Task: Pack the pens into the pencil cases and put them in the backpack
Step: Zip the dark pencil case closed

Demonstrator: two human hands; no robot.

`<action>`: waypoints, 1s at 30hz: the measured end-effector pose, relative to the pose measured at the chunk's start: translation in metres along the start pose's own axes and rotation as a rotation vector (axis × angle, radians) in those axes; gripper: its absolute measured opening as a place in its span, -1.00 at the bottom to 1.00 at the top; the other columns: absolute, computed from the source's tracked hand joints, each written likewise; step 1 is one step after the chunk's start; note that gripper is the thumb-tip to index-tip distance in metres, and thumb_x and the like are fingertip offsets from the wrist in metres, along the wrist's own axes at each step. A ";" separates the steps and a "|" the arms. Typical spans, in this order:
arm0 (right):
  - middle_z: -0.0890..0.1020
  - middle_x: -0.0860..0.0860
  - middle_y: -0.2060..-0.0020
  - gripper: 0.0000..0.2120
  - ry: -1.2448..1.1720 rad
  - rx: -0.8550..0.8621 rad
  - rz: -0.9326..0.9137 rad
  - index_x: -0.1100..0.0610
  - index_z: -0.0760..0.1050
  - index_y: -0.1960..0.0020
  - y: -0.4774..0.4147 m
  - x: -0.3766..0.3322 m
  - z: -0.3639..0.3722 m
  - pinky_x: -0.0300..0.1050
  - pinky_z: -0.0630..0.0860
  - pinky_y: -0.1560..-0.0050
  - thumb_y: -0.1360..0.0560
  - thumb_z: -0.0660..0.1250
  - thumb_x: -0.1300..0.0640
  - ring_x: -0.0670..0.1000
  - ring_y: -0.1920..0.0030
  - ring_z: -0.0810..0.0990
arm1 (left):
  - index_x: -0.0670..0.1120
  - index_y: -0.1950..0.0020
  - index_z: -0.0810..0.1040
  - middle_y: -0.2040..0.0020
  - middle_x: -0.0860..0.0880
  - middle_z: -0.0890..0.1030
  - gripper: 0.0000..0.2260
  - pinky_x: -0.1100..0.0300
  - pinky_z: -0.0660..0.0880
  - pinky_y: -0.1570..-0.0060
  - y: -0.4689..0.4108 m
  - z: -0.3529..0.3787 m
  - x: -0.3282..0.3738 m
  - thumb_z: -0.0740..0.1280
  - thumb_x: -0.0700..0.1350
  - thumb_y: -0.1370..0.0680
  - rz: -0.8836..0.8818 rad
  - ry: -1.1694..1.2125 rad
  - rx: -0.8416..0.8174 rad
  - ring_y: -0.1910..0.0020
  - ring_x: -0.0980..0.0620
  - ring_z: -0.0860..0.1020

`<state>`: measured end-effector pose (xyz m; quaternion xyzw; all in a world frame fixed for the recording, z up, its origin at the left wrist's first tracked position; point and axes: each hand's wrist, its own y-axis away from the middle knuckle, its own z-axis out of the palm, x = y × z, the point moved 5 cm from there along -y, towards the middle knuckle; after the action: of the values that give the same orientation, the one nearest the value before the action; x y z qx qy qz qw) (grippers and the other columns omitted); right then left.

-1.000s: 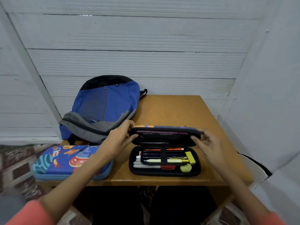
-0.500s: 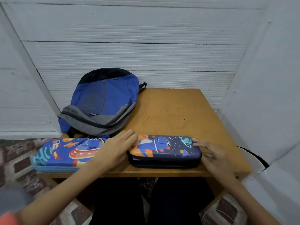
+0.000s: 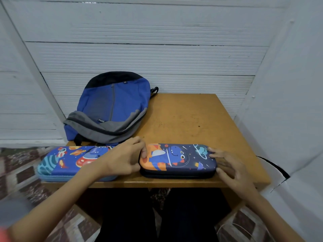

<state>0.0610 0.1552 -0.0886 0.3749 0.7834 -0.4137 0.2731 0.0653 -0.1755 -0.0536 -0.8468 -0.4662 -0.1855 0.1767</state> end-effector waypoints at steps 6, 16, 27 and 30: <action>0.39 -0.14 -0.37 -0.54 0.229 -0.047 0.056 -0.07 0.45 -0.30 -0.014 -0.013 0.004 -0.10 0.29 -0.39 -0.45 0.31 -0.19 -0.10 -0.42 0.32 | 0.20 -0.28 0.40 -0.24 0.29 0.33 -0.40 0.16 0.39 -0.24 -0.008 0.005 0.009 0.35 0.40 -0.31 -0.113 -0.019 -0.027 -0.26 0.24 0.36; 0.26 -0.07 -0.49 -0.20 0.768 -0.347 -0.131 -0.22 0.14 -0.47 -0.045 -0.037 0.071 0.22 -0.12 -0.50 -0.30 0.14 -0.50 -0.02 -0.52 0.15 | 0.05 -0.49 0.26 -0.36 0.02 0.37 -0.05 0.22 0.27 -0.27 -0.039 0.036 0.003 0.44 0.38 -0.19 -0.011 -0.144 -0.132 -0.31 0.01 0.35; 0.21 -0.08 -0.51 -0.32 0.689 -0.419 -0.075 -0.38 0.06 -0.46 -0.088 -0.007 0.063 0.10 -0.06 -0.52 -0.41 0.18 -0.42 -0.05 -0.49 0.18 | 0.06 -0.48 0.30 -0.29 0.00 0.41 -0.05 0.18 0.33 -0.21 -0.084 0.027 -0.020 0.48 0.34 -0.16 -0.064 -0.068 -0.131 -0.25 0.02 0.38; 0.20 -0.10 -0.52 -0.32 0.678 -0.416 -0.058 -0.36 0.11 -0.47 -0.106 0.002 0.061 0.11 -0.07 -0.52 -0.41 0.24 -0.40 -0.07 -0.49 0.17 | 0.09 -0.48 0.27 -0.28 0.03 0.40 -0.08 0.08 0.37 -0.24 -0.101 0.021 -0.025 0.58 0.23 -0.21 -0.105 -0.085 -0.135 -0.25 0.01 0.39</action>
<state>-0.0191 0.0643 -0.0744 0.4043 0.9066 -0.1066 0.0574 -0.0307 -0.1327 -0.0709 -0.8382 -0.5035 -0.1894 0.0891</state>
